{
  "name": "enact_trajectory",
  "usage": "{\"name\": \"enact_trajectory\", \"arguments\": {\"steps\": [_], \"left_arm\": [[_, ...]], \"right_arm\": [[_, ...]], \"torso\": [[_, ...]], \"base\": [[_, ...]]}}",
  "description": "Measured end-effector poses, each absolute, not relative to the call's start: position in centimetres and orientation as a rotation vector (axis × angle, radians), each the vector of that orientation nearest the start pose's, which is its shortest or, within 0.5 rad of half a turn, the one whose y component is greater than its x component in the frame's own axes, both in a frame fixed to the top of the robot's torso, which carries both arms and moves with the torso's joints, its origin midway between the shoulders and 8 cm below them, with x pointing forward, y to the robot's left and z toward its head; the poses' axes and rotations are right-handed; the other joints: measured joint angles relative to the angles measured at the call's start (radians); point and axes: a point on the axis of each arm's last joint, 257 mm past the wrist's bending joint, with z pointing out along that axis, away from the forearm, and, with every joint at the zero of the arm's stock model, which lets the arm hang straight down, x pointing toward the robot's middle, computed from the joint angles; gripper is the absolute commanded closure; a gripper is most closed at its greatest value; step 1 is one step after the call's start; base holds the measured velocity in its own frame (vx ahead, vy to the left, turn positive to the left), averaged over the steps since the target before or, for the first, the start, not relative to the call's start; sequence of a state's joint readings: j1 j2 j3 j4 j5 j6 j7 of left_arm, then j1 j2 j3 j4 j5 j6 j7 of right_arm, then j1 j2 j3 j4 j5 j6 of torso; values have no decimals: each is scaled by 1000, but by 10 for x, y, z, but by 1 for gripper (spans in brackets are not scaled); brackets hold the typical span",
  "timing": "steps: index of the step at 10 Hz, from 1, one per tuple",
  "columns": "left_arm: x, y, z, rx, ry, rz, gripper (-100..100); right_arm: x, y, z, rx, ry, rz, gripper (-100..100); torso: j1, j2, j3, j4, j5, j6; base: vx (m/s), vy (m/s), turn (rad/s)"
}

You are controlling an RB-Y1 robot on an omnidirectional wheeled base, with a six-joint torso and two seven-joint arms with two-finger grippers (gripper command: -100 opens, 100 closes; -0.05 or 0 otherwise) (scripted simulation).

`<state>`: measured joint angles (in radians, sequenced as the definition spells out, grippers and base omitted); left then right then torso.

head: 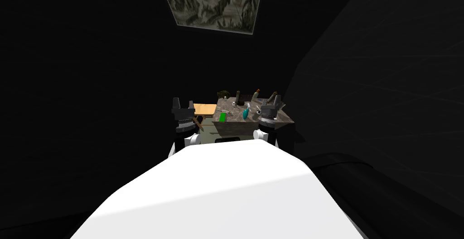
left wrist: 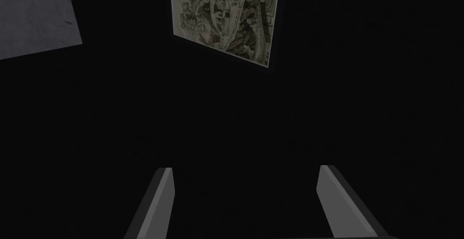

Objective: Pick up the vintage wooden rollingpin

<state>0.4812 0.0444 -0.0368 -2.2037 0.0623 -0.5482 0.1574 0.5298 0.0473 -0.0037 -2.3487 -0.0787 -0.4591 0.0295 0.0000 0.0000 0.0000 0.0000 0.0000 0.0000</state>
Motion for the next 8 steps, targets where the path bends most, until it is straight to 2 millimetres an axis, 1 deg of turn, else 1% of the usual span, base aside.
{"name": "enact_trajectory", "arguments": {"steps": [1,4,5,8], "left_arm": [[359,268,5,-746,583,-1537,-100],[387,256,-8,-782,630,-1577,-100],[397,251,-17,-803,654,-1587,-100],[418,242,-25,-832,693,-1608,-100]], "right_arm": [[332,-296,38,725,529,1309,0],[332,-296,38,725,529,1309,0],[332,-296,38,725,529,1309,0],[332,-296,38,725,529,1309,0]], "torso": [[-1,1,0,0,0,0],[-2,4,2,1,-1,0],[-2,4,2,1,0,0],[-1,2,1,1,0,0]], "base": [[-52,-22,4],[-62,-34,-6],[-48,-11,-2],[-39,-8,-9]]}}
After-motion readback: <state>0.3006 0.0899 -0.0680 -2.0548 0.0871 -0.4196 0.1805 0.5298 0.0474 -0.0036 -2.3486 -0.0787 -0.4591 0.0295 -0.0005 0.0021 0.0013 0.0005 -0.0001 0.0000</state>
